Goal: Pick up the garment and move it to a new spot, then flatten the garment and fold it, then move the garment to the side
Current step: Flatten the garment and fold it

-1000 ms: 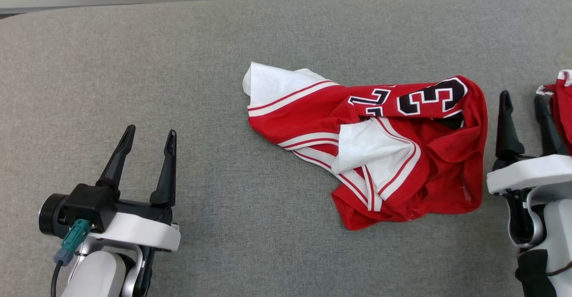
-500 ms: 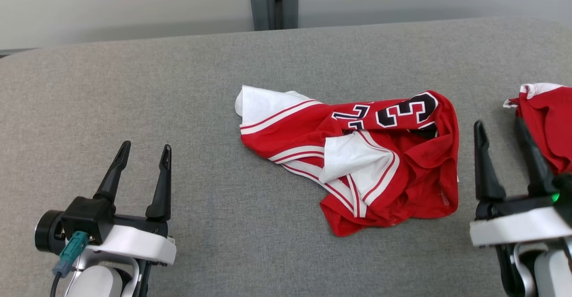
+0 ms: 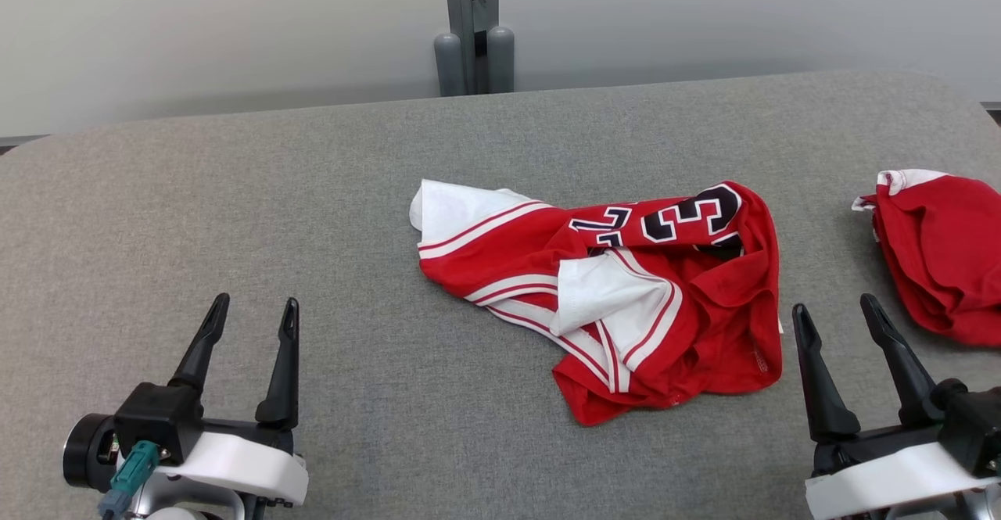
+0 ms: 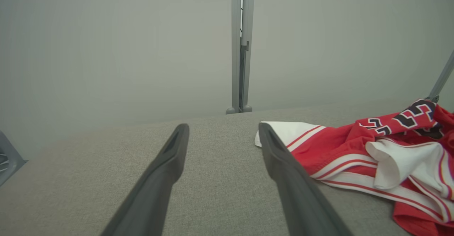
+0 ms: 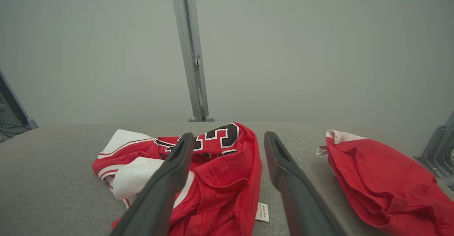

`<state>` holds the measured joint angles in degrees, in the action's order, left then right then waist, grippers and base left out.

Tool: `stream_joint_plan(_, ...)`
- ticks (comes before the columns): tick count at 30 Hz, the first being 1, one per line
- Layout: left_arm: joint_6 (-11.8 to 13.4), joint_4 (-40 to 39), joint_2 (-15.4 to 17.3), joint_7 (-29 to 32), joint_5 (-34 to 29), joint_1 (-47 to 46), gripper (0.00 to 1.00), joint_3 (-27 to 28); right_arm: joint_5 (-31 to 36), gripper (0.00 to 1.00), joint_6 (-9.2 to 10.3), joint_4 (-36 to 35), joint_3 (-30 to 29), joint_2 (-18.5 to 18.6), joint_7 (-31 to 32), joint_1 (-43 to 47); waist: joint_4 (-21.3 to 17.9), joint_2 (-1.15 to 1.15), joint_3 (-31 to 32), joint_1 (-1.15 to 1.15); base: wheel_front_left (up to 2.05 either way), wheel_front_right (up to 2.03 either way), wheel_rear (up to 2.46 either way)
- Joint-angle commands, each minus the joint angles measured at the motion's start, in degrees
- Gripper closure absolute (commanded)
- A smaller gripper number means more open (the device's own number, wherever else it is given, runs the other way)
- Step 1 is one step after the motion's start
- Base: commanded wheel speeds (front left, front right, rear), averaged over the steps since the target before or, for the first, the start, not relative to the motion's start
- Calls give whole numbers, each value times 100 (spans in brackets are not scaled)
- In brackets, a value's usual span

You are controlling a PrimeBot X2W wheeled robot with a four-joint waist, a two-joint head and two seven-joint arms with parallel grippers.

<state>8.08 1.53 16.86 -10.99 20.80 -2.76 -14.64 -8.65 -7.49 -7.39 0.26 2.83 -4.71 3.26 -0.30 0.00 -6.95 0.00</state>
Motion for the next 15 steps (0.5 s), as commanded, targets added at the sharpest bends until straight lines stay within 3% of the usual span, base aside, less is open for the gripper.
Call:
stream_joint_plan(1, 52, -52, 14, 35, 32, 61, 0, -6, -45, 0, -1, -39, -59, 15, 22, 70, 6, 0, 36, 0, 0, 0, 0)
stream_joint_plan(11, 96, -199, -1, 95, 10, 73, 0, -101, -198, 0, -1, -2, -54, 16, -24, 26, 55, 0, 33, 0, 0, 0, 0)
stream_joint_plan(15, -64, -311, -30, 222, -12, -154, 0, -303, -216, 0, -1, -4, -39, 15, -37, -39, 53, 0, -51, 0, 0, 0, 0)
